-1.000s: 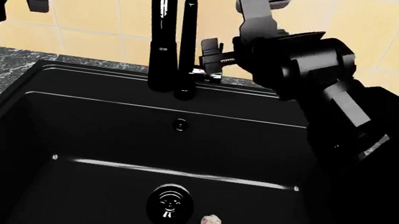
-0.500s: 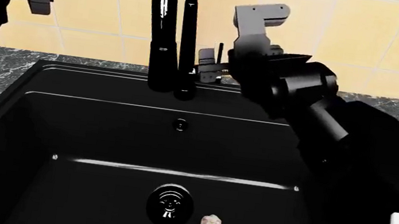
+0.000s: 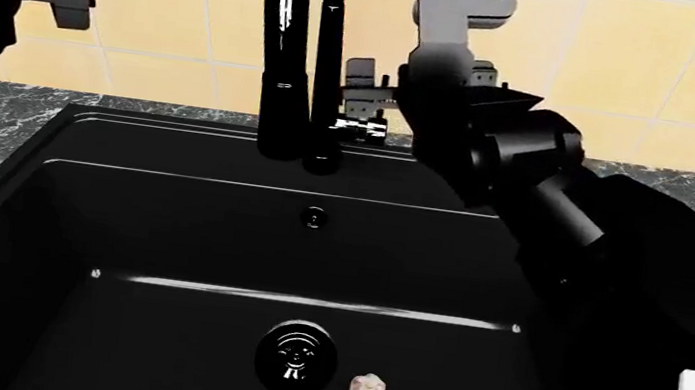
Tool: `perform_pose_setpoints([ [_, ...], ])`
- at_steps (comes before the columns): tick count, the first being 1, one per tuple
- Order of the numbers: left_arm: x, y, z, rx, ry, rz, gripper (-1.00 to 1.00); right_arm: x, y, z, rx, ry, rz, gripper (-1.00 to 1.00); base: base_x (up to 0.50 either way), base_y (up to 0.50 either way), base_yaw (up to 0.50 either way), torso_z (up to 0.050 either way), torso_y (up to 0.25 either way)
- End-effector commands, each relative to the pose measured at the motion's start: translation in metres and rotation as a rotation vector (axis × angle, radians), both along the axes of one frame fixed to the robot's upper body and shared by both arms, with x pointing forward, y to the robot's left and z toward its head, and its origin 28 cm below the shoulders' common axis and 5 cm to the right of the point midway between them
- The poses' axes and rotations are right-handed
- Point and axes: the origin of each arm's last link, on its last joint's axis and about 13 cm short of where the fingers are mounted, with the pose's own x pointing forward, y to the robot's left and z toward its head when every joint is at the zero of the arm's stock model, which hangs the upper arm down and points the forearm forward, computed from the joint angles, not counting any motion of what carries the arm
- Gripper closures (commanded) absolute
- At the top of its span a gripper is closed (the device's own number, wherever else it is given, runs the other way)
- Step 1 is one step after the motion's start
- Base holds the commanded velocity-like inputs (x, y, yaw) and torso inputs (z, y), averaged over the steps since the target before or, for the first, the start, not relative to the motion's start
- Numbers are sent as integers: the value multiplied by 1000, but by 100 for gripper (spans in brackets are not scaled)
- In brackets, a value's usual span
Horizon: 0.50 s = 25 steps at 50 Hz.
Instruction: Pick the garlic from the counter and place it in the sink. Then turn on the sink faucet.
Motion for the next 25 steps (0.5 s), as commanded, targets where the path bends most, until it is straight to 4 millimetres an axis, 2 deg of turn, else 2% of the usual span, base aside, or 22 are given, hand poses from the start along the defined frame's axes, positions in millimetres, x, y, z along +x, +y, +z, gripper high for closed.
perform_pose_setpoints([
  [1, 2, -4, -2, -37, -21, -40, -100, -1, 8, 8, 23, -41, 27, -100, 0, 0, 0, 0, 0],
  [14, 3, -5, -3, -39, -28, -42, -100, -1, 9, 21, 22, -84, 20, -100, 0, 0, 0, 0, 0],
  [25, 4, -6, -3, -47, -33, -79, -100, 1, 5, 17, 5, -88, -14, -100, 0, 0, 0, 0, 0],
])
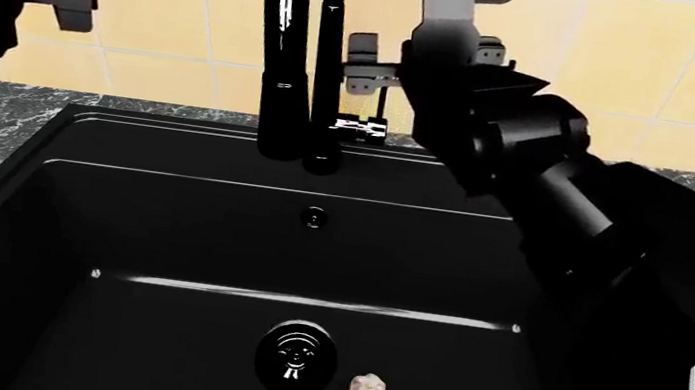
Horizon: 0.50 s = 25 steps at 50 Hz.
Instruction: Pick the garlic from the counter and place it in the sink. Then turn on the sink faucet.
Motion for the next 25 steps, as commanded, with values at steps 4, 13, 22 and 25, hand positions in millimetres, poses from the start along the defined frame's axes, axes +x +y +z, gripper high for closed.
perform_pose_setpoints([
  [4, 4, -4, -1, -8, -40, -53, -100, 1, 1, -2, -6, -11, -13, -100, 0, 0, 0, 0, 0],
  [13, 4, -4, -1, -23, -54, -63, -100, 1, 1, -3, -6, -2, -7, -100, 0, 0, 0, 2, -150],
  [22, 4, -4, -2, -9, -56, -61, -100, 0, 2, -5, -10, 6, 10, -100, 0, 0, 0, 0, 0],
  [25, 5, -4, -3, 2, -52, -59, -100, 0, 2, -5, -10, 4, 12, -100, 0, 0, 0, 0, 0],
])
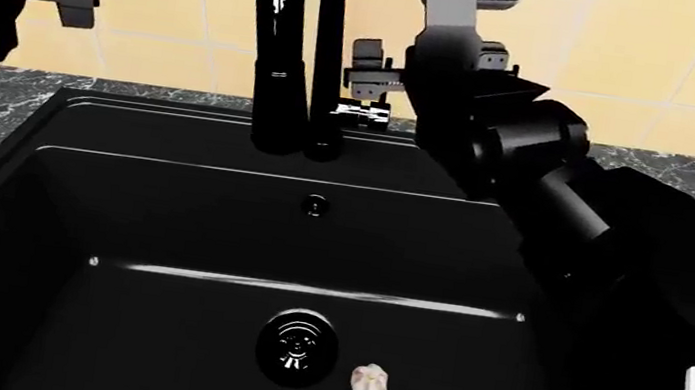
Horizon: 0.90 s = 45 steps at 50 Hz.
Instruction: Pick the garlic from the counter and place it in the sink. Then turn on the sink faucet.
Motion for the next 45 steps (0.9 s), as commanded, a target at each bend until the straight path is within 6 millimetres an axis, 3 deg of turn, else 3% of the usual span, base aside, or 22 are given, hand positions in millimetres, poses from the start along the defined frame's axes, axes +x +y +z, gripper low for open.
perform_pose_setpoints([
  [1, 3, -5, -2, -13, -25, -39, -100, -1, 6, 0, 2, 1, 33, -100, 0, 0, 0, 0, 0],
  [21, 3, -4, -4, -27, -34, -53, -100, -1, 6, 0, -6, -7, 59, -100, 0, 0, 0, 0, -55],
  [45, 4, -4, -5, -26, -34, -58, -100, 4, -8, -8, -45, -9, -180, -100, 0, 0, 0, 0, 0],
])
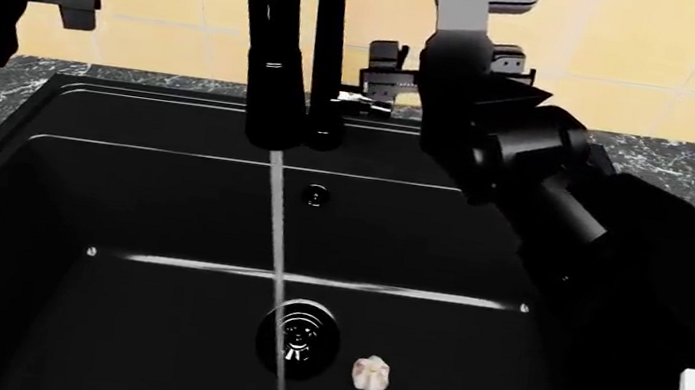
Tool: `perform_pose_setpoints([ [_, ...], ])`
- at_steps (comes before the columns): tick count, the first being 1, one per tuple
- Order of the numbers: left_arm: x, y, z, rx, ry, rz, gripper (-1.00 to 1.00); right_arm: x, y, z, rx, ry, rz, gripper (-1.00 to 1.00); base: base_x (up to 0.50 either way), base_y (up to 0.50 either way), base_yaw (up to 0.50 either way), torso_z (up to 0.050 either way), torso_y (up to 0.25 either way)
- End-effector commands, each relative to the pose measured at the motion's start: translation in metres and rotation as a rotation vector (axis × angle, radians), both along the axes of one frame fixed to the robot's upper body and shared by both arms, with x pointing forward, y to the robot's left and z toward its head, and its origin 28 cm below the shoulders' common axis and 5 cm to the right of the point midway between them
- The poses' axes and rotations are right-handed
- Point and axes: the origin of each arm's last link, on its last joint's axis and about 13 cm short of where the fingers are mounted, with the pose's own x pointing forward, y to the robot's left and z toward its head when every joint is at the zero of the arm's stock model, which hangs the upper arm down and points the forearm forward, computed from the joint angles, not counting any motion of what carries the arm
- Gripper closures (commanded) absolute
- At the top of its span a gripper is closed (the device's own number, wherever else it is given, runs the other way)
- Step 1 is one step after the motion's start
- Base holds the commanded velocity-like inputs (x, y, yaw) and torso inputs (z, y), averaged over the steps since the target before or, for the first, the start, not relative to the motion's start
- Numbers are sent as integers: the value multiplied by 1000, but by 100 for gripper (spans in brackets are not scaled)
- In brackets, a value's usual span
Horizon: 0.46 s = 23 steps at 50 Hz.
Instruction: Pick the garlic from the counter and place it in the sink. Then turn on the sink faucet.
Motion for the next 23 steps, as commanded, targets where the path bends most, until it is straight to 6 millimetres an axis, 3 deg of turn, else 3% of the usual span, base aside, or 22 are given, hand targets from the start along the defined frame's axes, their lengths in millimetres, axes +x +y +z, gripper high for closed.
perform_pose_setpoints([
  [1, 3, -5, -2, -31, -27, -43, -100, 1, -3, -5, -22, 16, -91, -100, 0, 0, 0, 0, 0],
  [9, 3, -5, -2, -32, -27, -39, -100, 1, -18, -15, -26, 127, -315, -100, 0, 0, 0, 0, 0],
  [23, 2, -4, 0, -32, -29, -39, -100, 2, -21, -13, -28, 129, -343, -100, 0, 0, 0, 0, 0],
])
